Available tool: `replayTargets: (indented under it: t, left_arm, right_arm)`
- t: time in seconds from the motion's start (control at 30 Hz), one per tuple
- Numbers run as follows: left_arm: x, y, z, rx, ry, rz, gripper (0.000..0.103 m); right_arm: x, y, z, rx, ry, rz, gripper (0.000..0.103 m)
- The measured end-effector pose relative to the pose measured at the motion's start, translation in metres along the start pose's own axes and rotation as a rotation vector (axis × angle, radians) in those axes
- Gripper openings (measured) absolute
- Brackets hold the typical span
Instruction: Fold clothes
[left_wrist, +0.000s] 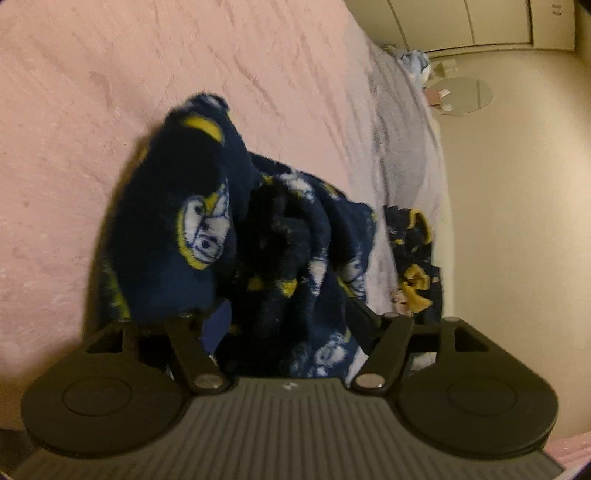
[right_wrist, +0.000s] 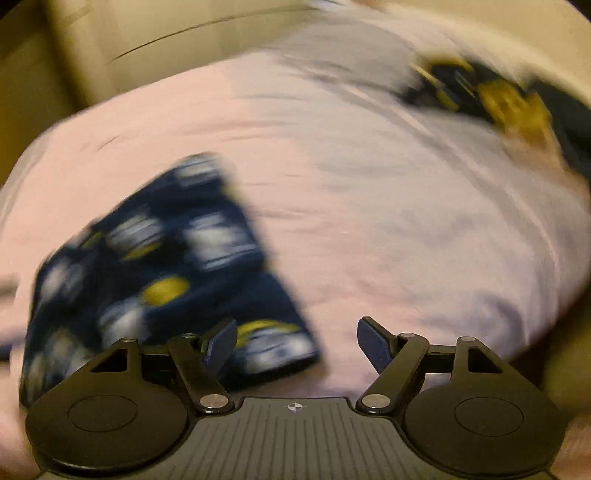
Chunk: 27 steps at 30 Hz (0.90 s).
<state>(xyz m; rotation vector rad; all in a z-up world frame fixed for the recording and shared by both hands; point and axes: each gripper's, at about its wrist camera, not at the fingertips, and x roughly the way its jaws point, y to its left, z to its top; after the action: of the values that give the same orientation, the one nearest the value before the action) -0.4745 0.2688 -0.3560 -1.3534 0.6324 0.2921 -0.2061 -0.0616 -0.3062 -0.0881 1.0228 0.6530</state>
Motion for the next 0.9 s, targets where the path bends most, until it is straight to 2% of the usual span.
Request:
replayTargets:
  t: [0.13, 0.2, 0.23, 0.27, 0.3, 0.37, 0.5, 0.57, 0.63, 0.7, 0.77, 0.8, 0.83, 0.9]
  left_arm:
    - [0.028, -0.009, -0.005, 0.066, 0.002, 0.053, 0.071]
    - [0.038, -0.01, -0.009, 0.092, -0.009, 0.082, 0.07]
    - [0.044, -0.01, -0.01, 0.103, -0.015, 0.096, 0.066]
    - [0.049, -0.011, -0.012, 0.115, -0.021, 0.11, 0.04]
    - [0.051, -0.011, -0.012, 0.112, -0.028, 0.074, 0.023]
    - [0.046, -0.022, -0.013, 0.134, -0.059, 0.034, 0.018]
    - [-0.009, -0.081, -0.025, 0.409, -0.215, -0.016, 0.017]
    - [-0.039, -0.089, -0.031, 0.472, -0.274, 0.008, 0.017]
    - [-0.055, -0.073, -0.036, 0.474, -0.289, 0.107, 0.017]
    - [-0.049, -0.032, -0.033, 0.334, -0.244, 0.196, 0.017]
    - [-0.037, 0.007, -0.029, 0.183, -0.212, 0.209, 0.018]
    - [-0.033, 0.015, -0.028, 0.149, -0.22, 0.205, 0.018]
    - [-0.031, 0.021, -0.028, 0.127, -0.233, 0.199, 0.018]
    - [-0.041, 0.007, -0.031, 0.191, -0.296, 0.157, 0.017]
  right_arm:
    - [0.03, -0.044, 0.025, 0.304, 0.053, 0.1, 0.075]
    - [0.044, -0.059, 0.034, 0.405, 0.089, 0.132, 0.075]
    - [0.054, -0.065, 0.038, 0.446, 0.112, 0.153, 0.075]
    - [0.062, -0.069, 0.04, 0.483, 0.138, 0.172, 0.075]
    - [0.069, -0.072, 0.04, 0.51, 0.161, 0.186, 0.075]
    - [0.083, -0.072, 0.042, 0.524, 0.199, 0.209, 0.075]
    - [0.078, -0.045, 0.053, 0.396, 0.196, 0.223, 0.075]
    - [0.072, -0.022, 0.056, 0.278, 0.183, 0.217, 0.075]
    - [0.071, 0.001, 0.055, 0.165, 0.186, 0.206, 0.075]
    - [0.077, 0.024, 0.047, 0.068, 0.199, 0.198, 0.075]
    - [0.086, 0.04, 0.037, 0.005, 0.208, 0.181, 0.075]
    - [0.09, 0.045, 0.034, -0.01, 0.207, 0.175, 0.075]
    - [0.09, 0.047, 0.032, -0.02, 0.201, 0.17, 0.075]
    - [0.084, 0.051, 0.032, -0.044, 0.178, 0.171, 0.075]
